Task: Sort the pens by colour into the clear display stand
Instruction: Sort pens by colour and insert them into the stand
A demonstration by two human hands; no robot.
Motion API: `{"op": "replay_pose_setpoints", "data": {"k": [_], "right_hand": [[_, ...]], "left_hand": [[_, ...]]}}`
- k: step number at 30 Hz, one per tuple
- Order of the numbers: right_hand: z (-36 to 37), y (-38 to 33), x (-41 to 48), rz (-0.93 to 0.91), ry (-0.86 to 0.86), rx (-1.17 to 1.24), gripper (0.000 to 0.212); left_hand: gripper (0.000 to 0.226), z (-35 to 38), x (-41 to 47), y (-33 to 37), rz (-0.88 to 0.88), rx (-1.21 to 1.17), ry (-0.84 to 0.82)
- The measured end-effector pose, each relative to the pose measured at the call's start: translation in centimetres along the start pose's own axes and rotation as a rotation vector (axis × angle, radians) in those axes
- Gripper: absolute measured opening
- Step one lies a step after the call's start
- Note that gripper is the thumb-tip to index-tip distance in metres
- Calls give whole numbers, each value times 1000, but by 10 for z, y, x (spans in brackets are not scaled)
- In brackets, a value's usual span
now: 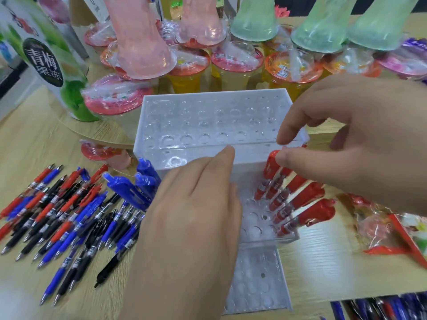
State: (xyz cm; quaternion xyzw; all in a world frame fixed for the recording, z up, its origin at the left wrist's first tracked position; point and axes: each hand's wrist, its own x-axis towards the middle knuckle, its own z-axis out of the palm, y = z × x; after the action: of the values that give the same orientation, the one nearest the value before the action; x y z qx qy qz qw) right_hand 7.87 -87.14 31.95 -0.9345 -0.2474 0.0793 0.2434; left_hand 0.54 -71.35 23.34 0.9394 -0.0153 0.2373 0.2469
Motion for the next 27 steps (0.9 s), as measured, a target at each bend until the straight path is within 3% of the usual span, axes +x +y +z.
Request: {"op": "replay_pose_setpoints", "data": {"k": [1,2,9,12,14,18,20,24,27], "right_hand": [[-1,1,5,-21,71,-17,47],[-1,12,-2,0,188,-20,35],[16,66,-64,257,449,212,52],[35,80,-105,385,451,274,57],[51,87,-127,448,457,307,48],[84,92,-170,538,436,402,14],[106,91,-187,585,399,452,15],[178,92,-208,673,113,364,26],[250,94,-221,713,-56,274,25]], "left_hand": [[39,-1,-2,0,-3,-28,-5],[40,-3,-4,-1,-16,-70,-14],[32,3,-22,4,-59,-305,-19],[31,8,-43,10,-141,-406,-27],[30,15,-64,20,-162,-450,-78],[22,37,-113,44,-88,-476,-129],[19,49,-143,46,-127,-479,-137],[14,82,-225,23,-385,-451,-259],[29,113,-278,-10,-636,-390,-397]]}}
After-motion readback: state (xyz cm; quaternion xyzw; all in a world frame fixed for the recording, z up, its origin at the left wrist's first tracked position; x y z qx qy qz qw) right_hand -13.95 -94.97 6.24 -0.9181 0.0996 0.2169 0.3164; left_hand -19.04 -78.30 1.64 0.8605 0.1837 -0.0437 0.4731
